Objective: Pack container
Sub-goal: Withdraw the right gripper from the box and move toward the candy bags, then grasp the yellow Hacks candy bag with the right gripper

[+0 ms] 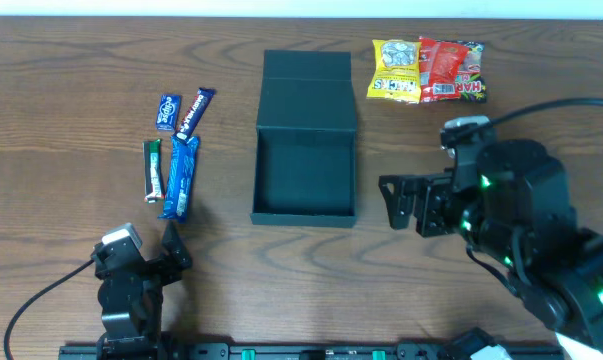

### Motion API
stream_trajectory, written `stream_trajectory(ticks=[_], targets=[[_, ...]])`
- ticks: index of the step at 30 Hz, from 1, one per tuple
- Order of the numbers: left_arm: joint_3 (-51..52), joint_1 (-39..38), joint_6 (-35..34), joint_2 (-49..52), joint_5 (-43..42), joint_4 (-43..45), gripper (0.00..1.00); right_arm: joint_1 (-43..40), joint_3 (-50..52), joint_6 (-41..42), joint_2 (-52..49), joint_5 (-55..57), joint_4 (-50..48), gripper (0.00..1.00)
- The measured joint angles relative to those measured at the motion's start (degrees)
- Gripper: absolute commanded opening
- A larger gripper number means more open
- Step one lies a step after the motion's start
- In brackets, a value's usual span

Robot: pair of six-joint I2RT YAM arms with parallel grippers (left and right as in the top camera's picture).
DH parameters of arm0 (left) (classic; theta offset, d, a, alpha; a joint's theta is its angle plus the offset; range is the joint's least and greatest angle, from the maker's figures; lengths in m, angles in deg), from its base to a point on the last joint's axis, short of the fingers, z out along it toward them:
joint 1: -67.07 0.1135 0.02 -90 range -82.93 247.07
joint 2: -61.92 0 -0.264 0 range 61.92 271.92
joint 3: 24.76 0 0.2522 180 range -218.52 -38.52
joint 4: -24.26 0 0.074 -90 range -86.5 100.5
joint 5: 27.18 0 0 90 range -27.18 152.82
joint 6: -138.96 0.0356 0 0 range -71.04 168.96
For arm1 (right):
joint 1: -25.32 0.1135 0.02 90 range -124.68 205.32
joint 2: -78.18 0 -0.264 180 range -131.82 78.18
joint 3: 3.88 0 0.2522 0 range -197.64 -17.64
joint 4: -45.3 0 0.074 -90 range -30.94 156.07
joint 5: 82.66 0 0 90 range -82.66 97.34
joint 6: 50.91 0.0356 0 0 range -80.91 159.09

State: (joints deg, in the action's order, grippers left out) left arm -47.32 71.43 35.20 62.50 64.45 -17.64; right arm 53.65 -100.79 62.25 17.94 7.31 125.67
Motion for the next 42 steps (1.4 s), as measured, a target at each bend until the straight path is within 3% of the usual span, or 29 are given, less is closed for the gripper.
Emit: stream_trajectory(ticks=[14, 27, 38, 42], targets=[[0.00, 0.00, -2.78, 0.00, -9.40, -0.11, 0.95, -1.77, 0.00, 0.00, -12.22, 5.75, -6.91, 0.97], [0.00, 0.00, -2.80, 0.00, -10.27, -0.11, 0.95, -26.21, -2.62, -6.67, -34.73, -2.21, -24.74, 0.84], [0.00, 0.00, -2.80, 0.00, -10.25, -0.11, 0.95, -26.49, -43.71, -11.58, -67.30, -7.34, -13.60, 0.83], [0.00, 0.00, -2.80, 0.00, -10.27, -0.11, 0.95, -26.49, -53.40, -11.93, -76.35, -7.93, -10.69, 0.82]])
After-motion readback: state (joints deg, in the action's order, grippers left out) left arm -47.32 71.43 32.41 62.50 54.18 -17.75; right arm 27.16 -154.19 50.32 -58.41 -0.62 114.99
